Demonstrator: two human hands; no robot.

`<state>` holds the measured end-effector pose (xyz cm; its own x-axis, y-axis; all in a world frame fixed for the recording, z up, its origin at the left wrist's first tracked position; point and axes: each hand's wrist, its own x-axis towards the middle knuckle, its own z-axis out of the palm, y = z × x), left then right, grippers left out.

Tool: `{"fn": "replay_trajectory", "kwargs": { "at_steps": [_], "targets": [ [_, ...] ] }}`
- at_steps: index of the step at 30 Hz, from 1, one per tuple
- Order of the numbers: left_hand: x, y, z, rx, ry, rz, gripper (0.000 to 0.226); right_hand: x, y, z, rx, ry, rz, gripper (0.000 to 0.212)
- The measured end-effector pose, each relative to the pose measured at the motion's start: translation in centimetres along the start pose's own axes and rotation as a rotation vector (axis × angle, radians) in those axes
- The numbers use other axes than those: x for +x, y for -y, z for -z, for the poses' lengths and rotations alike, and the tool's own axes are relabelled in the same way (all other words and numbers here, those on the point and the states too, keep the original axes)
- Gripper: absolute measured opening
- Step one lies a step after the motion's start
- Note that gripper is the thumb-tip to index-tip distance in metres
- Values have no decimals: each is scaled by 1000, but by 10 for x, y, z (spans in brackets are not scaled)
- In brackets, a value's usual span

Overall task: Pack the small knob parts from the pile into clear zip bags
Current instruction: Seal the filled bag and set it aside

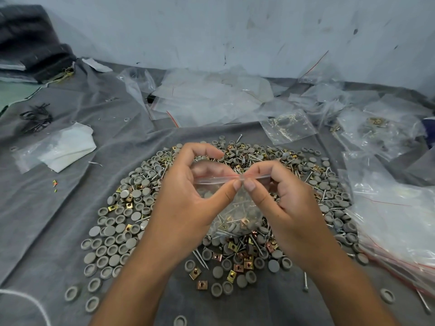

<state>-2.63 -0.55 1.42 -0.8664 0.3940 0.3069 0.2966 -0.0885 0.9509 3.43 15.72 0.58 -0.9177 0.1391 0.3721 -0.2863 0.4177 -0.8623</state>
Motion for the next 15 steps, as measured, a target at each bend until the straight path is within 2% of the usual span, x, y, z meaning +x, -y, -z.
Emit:
{"fn": "replay_trajectory", "kwargs": {
  "at_steps": [7, 10, 15],
  "targets": [
    [0, 0, 0, -32, 0, 4, 42, 1, -1, 1, -82, -23, 16, 9],
    [1, -2, 4, -39, -42, 35, 49, 1, -2, 2, -39, -61, 14, 10],
    [1, -4, 8, -46, -56, 38, 43, 1, -4, 6, -12, -70, 14, 9]
  ]
}}
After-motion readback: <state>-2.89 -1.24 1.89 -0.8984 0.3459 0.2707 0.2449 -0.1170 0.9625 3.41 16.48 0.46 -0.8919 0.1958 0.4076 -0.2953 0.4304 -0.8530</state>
